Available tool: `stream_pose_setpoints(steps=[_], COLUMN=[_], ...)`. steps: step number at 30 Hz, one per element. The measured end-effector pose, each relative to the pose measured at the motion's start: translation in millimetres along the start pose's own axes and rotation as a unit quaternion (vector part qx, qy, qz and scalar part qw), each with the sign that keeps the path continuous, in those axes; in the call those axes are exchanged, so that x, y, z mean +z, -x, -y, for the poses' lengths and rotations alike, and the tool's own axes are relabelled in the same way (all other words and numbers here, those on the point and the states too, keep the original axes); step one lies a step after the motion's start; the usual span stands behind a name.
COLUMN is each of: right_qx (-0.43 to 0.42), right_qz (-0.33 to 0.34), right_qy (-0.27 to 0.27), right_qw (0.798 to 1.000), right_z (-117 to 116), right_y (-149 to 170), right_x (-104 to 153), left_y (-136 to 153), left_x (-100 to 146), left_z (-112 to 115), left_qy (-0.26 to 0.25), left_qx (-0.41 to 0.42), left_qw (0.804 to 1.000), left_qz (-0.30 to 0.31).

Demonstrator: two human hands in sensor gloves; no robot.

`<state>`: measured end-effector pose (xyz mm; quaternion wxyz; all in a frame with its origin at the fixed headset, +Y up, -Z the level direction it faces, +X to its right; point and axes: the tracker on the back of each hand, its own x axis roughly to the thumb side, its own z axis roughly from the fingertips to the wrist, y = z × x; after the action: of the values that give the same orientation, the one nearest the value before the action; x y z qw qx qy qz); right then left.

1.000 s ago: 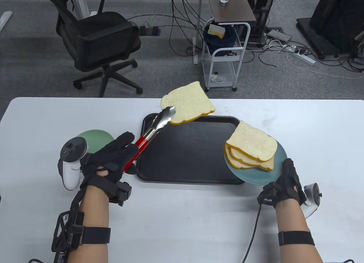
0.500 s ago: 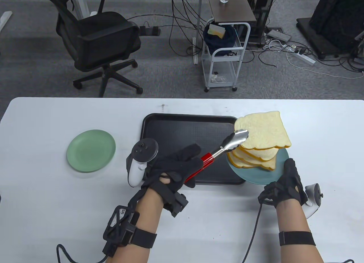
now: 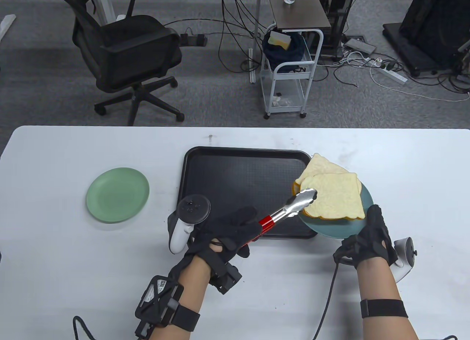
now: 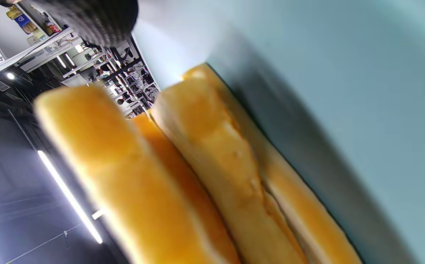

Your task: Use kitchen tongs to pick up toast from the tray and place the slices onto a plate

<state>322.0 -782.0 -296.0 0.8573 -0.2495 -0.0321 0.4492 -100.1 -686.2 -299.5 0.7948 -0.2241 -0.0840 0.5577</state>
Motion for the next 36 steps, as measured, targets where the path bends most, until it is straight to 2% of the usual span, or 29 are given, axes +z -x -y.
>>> stream_pose_setpoints(steps=[2, 5, 10, 12, 13, 15, 17, 20, 25, 27, 31, 36], right_qx=[0.001, -0.009, -0.012, -0.012, -0.012, -0.013, -0.012, -0.010, -0.008, -0.007, -0.001, 0.006], right_qz=[-0.002, -0.006, -0.006, -0.006, -0.007, -0.008, -0.008, -0.008, -0.009, -0.009, -0.009, -0.009], right_qy=[0.002, 0.001, -0.002, -0.003, -0.002, -0.001, 0.000, 0.002, 0.006, 0.008, 0.012, 0.021], right_qw=[1.000, 1.000, 1.000, 1.000, 1.000, 1.000, 1.000, 1.000, 1.000, 1.000, 1.000, 1.000], right_z=[1, 1, 1, 1, 1, 1, 1, 1, 2, 2, 3, 4], right_y=[1, 1, 1, 1, 1, 1, 1, 1, 2, 2, 2, 2], right_x=[0, 0, 0, 0, 1, 1, 1, 1, 0, 0, -1, -1], left_y=[-2, -7, -23, -26, -25, -17, 2, 44, 111, 129, 155, 172], left_x=[7, 19, 52, 66, 73, 79, 80, 74, 61, 58, 52, 48], left_z=[-11, -38, -95, -118, -131, -149, -163, -175, -181, -181, -181, -180], left_qy=[-0.009, -0.045, -0.176, -0.252, -0.301, -0.352, -0.380, -0.390, -0.380, -0.377, -0.365, -0.353], left_qx=[0.017, -0.011, -0.055, -0.102, -0.144, -0.201, -0.248, -0.298, -0.320, -0.328, -0.335, -0.342], left_qw=[1.000, 0.999, 0.983, 0.962, 0.942, 0.912, 0.884, 0.852, 0.827, 0.820, 0.812, 0.808], left_qz=[0.001, 0.006, 0.003, -0.009, -0.027, -0.067, -0.113, -0.183, -0.262, -0.280, -0.309, -0.327])
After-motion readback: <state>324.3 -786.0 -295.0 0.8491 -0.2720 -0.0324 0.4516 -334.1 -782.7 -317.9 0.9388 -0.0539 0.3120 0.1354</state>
